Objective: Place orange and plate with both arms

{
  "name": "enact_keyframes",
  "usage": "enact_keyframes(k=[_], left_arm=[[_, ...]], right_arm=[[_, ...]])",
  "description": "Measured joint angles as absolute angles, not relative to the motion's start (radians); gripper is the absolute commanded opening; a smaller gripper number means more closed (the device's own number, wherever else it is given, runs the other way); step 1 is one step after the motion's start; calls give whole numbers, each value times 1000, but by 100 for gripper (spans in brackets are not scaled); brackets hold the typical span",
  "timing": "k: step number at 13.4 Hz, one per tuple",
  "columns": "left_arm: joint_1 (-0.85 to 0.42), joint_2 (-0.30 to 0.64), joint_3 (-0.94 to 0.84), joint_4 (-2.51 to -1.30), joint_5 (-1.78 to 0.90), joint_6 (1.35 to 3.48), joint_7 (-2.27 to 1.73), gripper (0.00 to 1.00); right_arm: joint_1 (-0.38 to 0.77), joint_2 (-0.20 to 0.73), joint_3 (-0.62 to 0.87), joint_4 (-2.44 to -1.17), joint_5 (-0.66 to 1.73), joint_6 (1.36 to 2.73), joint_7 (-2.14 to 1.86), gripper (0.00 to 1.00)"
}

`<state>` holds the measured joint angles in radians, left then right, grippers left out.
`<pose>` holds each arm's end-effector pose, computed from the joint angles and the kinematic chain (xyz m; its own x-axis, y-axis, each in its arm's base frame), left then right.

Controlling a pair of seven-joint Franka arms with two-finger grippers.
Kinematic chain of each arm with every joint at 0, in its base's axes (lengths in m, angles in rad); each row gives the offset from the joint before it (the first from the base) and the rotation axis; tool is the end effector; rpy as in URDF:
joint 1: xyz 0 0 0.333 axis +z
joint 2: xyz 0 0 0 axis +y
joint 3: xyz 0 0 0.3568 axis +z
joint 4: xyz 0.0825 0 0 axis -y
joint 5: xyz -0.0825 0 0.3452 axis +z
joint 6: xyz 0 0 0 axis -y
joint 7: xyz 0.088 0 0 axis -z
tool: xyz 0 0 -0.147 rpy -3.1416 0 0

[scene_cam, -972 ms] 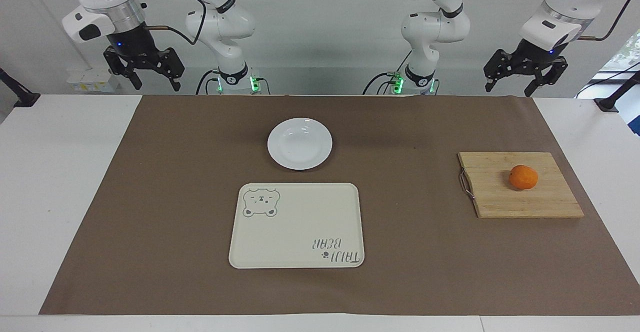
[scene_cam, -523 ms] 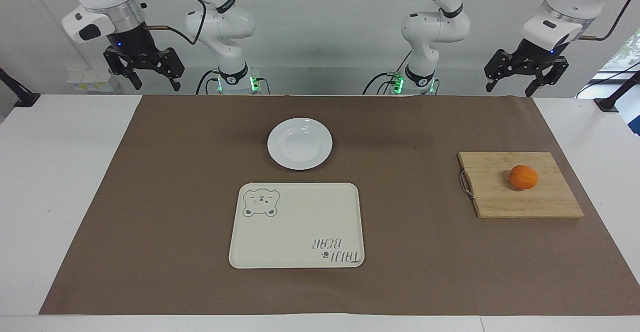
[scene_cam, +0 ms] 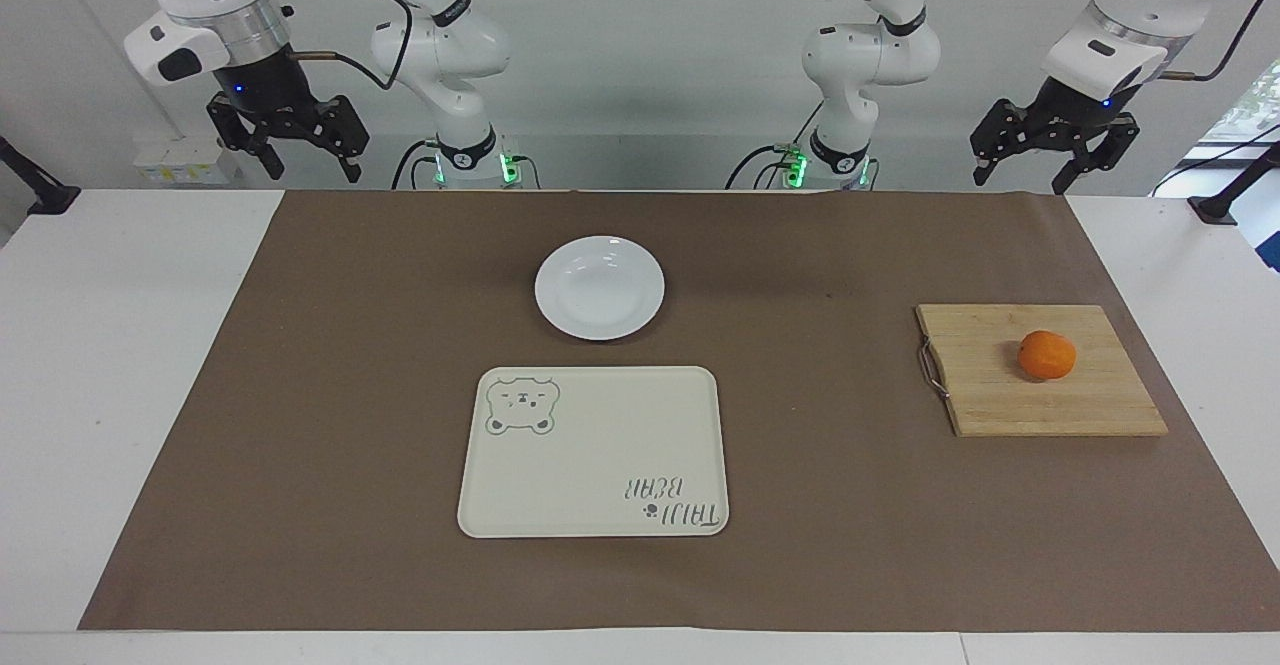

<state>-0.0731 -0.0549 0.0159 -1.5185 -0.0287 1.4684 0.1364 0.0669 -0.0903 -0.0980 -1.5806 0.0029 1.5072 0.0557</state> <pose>0.4849 -0.0319 0.6662 0.9807 -0.1952 0.0088 -0.1954 -0.9803 0.0285 0.4777 -0.0171 0.6601 0.9961 -0.0862 0.0158 -0.0861 -0.9962 -0.0126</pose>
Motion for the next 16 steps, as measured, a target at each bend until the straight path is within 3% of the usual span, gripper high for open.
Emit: enact_keyframes(k=[11, 16], left_arm=[[-37, -55, 25, -1529, -29, 1479, 174, 100], [49, -50, 27, -1621, -29, 1585, 295, 100]], right_arm=[[67, -90, -98, -1581, 3, 1507, 56, 100], [67, -90, -98, -1581, 3, 1507, 56, 100]])
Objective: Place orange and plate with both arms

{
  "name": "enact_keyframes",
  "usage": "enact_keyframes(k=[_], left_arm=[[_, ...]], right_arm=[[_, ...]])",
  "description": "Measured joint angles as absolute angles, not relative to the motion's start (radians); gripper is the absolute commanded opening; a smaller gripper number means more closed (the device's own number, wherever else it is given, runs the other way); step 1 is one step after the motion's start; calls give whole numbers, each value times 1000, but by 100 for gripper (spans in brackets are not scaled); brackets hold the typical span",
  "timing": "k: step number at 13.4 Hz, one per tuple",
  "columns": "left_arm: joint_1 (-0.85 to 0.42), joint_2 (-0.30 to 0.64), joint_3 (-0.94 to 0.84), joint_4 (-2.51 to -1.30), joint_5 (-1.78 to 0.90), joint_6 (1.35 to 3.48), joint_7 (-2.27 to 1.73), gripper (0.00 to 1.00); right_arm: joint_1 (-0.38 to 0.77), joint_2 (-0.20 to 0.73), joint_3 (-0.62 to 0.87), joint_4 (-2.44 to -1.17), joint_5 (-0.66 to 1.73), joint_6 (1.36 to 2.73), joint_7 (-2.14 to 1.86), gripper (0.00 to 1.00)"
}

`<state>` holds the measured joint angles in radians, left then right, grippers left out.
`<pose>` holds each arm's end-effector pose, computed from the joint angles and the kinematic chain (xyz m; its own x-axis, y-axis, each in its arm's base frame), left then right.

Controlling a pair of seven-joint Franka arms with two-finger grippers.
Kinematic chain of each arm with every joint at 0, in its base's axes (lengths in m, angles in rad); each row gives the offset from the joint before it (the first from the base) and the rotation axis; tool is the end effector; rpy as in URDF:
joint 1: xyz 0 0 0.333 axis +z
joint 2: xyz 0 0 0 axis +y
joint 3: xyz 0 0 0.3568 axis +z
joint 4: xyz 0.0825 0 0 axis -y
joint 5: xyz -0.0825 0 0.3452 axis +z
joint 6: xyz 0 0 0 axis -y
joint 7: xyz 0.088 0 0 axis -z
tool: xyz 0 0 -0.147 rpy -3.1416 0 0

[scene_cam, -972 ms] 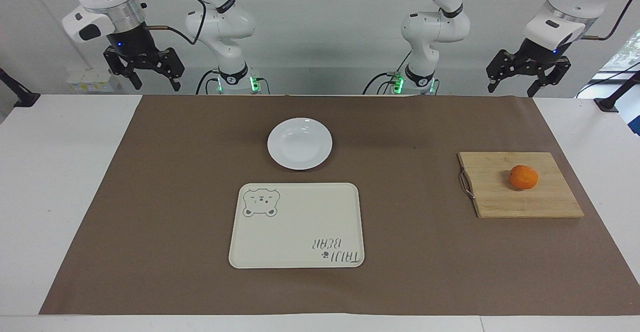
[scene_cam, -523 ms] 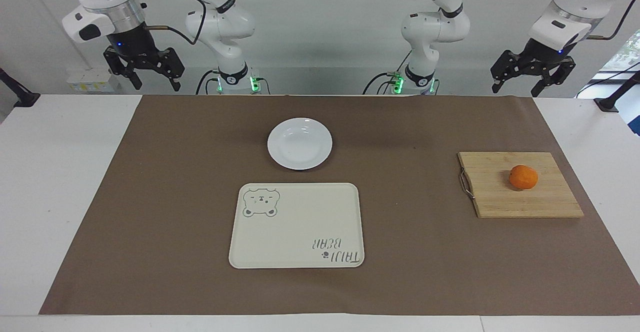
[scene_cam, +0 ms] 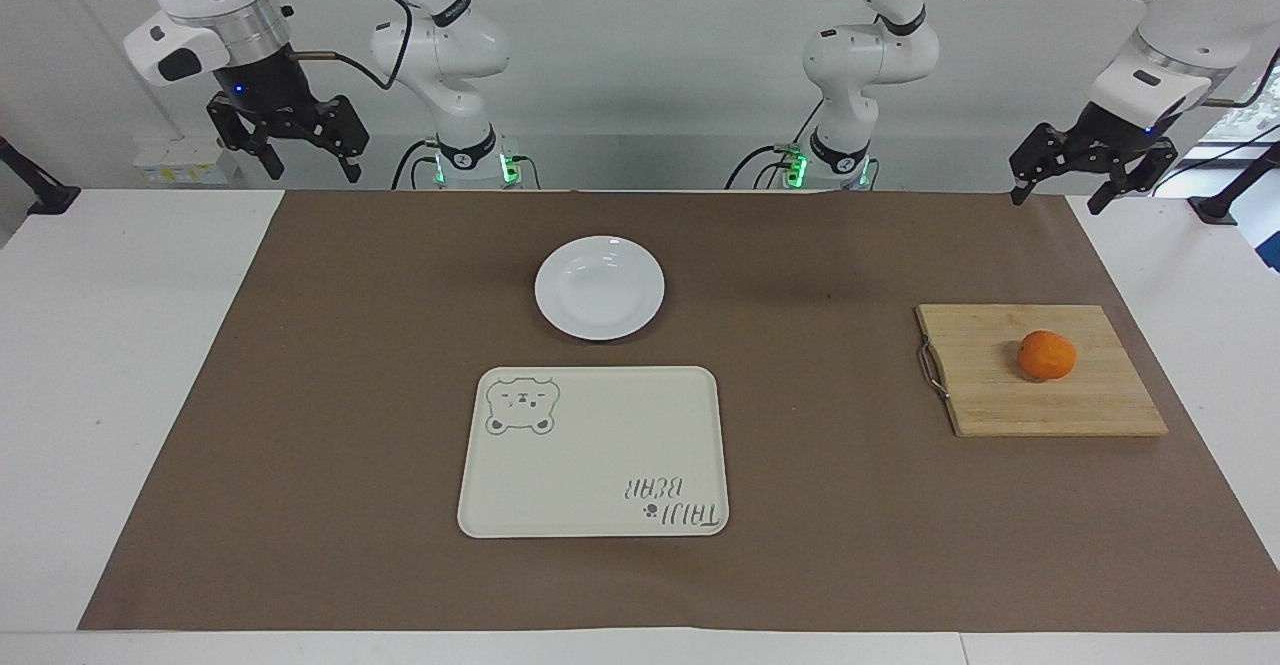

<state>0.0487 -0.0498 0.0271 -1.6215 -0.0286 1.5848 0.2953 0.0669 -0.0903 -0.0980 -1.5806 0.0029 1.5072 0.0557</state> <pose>0.4987 0.0341 0.6299 0.9759 -0.2173 0.0212 -0.2177 -0.9757 0.0249 0.4777 -0.0171 0.6601 0.9961 -0.0862 0.0158 -0.0861 -0.9962 -0.0126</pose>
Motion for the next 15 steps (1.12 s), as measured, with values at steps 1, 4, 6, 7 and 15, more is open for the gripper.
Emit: enact_keyframes(k=[1, 4, 6, 7, 15], left_arm=[[70, -47, 27, -1649, -29, 1624, 329, 100], [130, -27, 28, -1746, -29, 1768, 426, 100], [165, 7, 28, -1797, -29, 1851, 480, 100], [182, 34, 29, -1808, -29, 1883, 506, 100], [234, 236, 28, -1874, -30, 2119, 603, 100]], right_arm=[[67, -90, -98, -1581, 3, 1507, 56, 100], [67, -90, -98, -1581, 3, 1507, 56, 100], [67, -90, -98, -1581, 3, 1507, 56, 100], [67, -90, -98, -1581, 3, 1507, 56, 100], [67, -90, -98, -1581, 3, 1507, 56, 100]])
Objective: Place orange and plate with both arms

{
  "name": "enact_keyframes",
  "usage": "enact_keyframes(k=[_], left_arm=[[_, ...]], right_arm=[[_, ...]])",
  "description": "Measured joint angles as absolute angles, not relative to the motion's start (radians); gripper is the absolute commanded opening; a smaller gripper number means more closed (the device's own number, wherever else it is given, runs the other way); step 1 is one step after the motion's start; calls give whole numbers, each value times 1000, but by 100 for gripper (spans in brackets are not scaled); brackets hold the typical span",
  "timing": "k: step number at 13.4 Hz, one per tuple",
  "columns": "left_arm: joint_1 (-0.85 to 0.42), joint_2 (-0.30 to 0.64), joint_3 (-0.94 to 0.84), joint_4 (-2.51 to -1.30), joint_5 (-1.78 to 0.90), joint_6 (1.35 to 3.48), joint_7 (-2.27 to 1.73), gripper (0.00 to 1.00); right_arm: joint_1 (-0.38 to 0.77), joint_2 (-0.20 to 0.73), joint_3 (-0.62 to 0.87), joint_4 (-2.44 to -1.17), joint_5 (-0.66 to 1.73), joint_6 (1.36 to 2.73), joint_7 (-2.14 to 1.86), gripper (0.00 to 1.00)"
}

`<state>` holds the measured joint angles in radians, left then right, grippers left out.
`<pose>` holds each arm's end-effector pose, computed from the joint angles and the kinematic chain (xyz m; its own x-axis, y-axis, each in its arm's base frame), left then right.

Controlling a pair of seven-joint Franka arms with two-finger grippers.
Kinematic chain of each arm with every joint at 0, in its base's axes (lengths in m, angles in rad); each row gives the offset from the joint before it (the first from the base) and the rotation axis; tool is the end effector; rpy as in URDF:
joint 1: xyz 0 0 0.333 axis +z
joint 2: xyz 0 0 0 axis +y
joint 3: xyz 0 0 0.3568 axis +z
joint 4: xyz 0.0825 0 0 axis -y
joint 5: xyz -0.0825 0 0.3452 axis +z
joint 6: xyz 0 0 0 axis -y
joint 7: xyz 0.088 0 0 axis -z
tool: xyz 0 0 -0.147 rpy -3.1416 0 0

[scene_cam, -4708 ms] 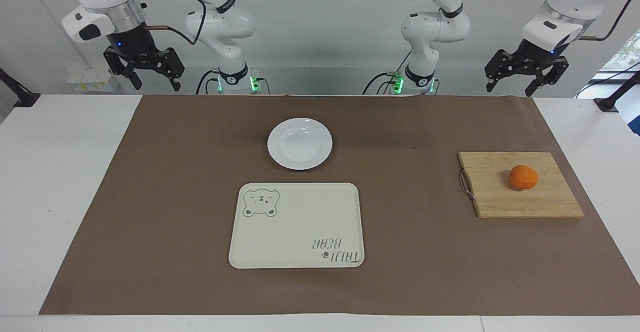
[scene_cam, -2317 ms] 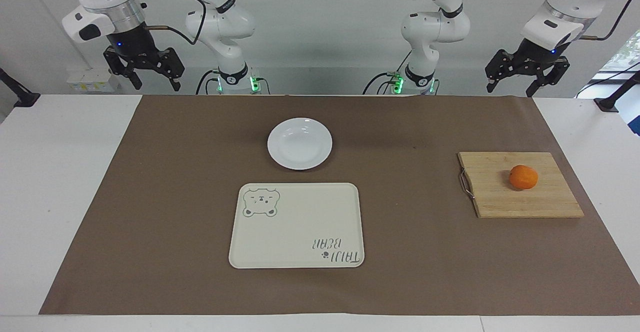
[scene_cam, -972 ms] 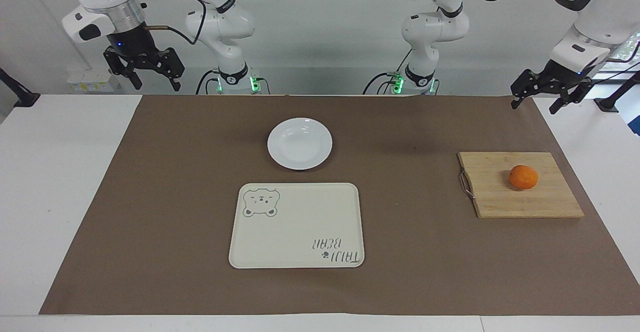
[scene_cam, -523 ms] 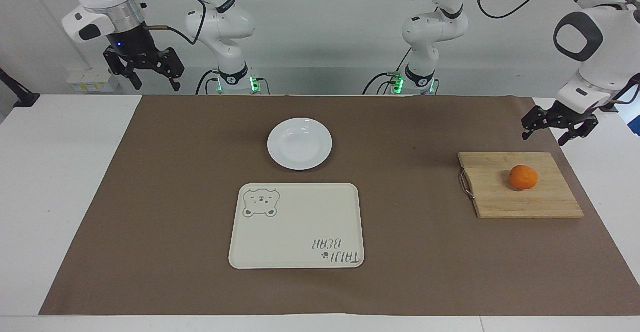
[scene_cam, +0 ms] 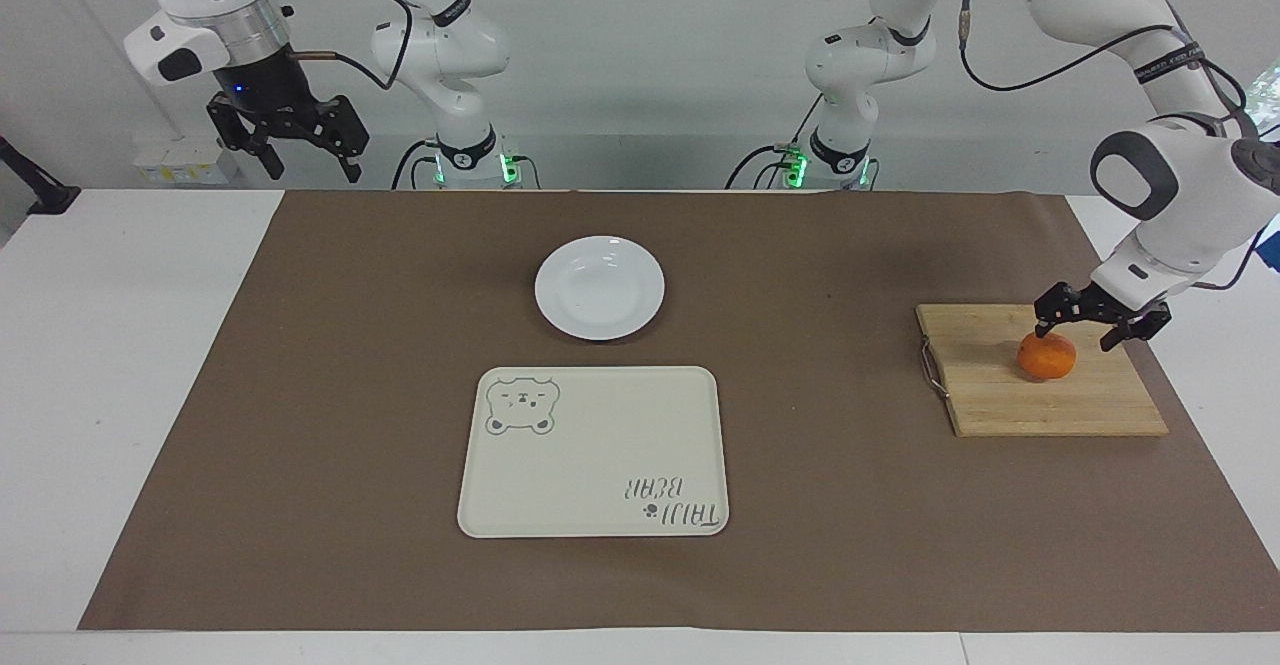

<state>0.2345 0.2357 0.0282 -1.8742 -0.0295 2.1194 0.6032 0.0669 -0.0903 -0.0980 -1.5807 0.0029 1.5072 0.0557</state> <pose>0.5721 0.1504 0.4082 0.9472 -0.3202 0.0184 -0.3204 -0.9472 0.0100 0.4777 -0.0171 0.6600 0.9962 -0.0862 0.0157 -0.0861 -0.9962 -0.0126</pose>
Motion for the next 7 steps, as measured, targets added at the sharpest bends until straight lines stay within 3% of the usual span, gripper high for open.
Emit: enact_keyframes(k=[6, 7], left_arm=[[257, 278, 27, -1939, -30, 2215, 643, 97], [257, 278, 27, -1945, -30, 2218, 644, 63]], right_arm=[[67, -90, -98, -1581, 3, 1507, 56, 100], [67, -90, -98, -1581, 3, 1507, 56, 100]])
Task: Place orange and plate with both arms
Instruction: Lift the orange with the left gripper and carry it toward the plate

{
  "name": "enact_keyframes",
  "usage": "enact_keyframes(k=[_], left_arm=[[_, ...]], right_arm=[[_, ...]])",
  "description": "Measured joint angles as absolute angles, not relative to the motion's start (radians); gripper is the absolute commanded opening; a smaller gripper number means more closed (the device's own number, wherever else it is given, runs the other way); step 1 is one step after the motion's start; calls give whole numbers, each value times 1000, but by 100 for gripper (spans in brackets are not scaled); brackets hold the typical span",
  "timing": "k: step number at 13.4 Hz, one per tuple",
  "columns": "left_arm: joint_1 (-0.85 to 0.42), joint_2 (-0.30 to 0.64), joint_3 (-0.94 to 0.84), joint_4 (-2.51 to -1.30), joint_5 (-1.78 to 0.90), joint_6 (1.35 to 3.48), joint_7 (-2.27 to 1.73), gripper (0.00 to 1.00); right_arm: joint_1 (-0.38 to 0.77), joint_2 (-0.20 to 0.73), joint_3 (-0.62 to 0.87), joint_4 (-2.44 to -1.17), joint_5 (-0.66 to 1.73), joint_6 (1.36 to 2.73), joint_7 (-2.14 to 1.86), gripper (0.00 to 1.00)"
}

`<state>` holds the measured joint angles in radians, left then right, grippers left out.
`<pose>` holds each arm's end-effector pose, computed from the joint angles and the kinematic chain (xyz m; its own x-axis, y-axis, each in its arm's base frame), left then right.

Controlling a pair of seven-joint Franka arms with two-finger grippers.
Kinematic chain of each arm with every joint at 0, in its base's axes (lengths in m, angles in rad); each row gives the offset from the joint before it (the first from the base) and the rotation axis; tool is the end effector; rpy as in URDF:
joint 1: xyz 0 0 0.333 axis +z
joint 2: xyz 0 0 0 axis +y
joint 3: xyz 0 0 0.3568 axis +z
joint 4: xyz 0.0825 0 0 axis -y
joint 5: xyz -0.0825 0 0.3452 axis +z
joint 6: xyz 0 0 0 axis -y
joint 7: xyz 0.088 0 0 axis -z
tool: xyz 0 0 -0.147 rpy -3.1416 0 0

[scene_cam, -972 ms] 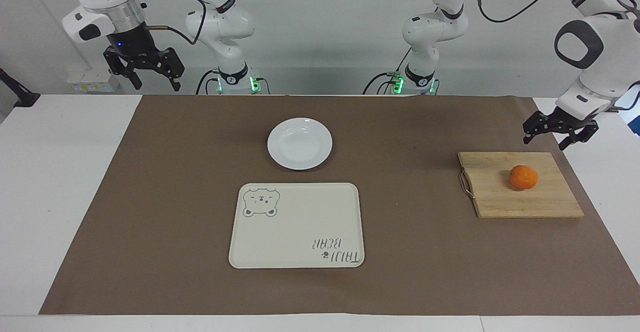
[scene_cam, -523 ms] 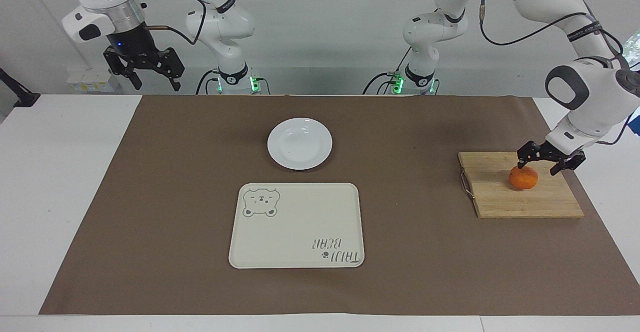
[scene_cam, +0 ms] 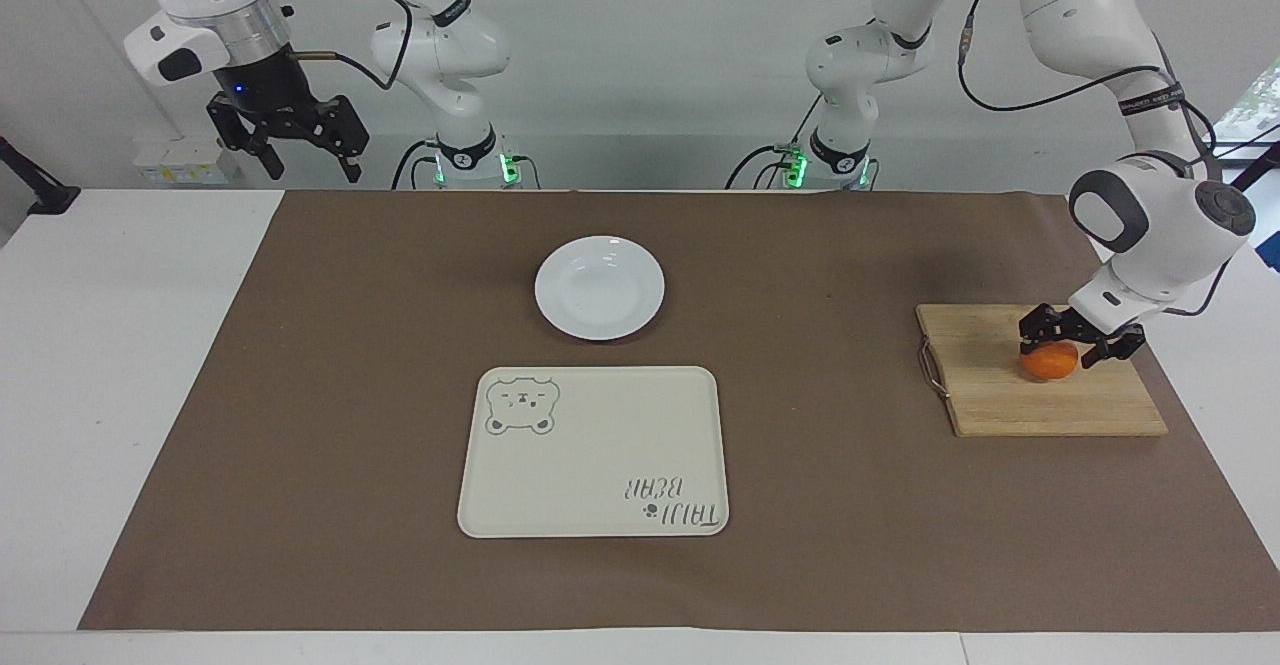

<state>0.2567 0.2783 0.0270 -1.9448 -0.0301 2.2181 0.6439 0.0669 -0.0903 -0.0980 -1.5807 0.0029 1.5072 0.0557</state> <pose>0.5663 0.1622 0.3621 0.9417 -0.3363 0.0059 -0.3363 -0.9416 0.0162 0.4777 -0.0171 0.6600 0.9962 -0.0862 0.0157 -0.0861 -0.9962 -0.0126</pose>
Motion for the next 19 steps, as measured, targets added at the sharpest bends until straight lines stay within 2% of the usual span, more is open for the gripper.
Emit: enact_keyframes(k=[2, 3, 7, 10, 14, 19], left_arm=[[257, 278, 27, -1946, -30, 2220, 645, 26], [257, 278, 27, -1946, -30, 2222, 645, 0], [256, 269, 16, -1936, -31, 2225, 646, 0], [214, 226, -5, -1922, -34, 2222, 642, 0], [22, 136, -13, -1922, -38, 2158, 460, 0], [-268, 128, -19, -1936, -38, 2152, 122, 0]], right_arm=[[67, -90, -98, -1581, 3, 1507, 56, 100], [67, -90, -98, -1581, 3, 1507, 56, 100], [67, -90, -98, -1581, 3, 1507, 56, 100], [67, -90, -98, -1581, 3, 1507, 56, 100], [67, -90, -98, -1581, 3, 1507, 56, 100], [67, -90, -98, -1581, 3, 1507, 56, 100]])
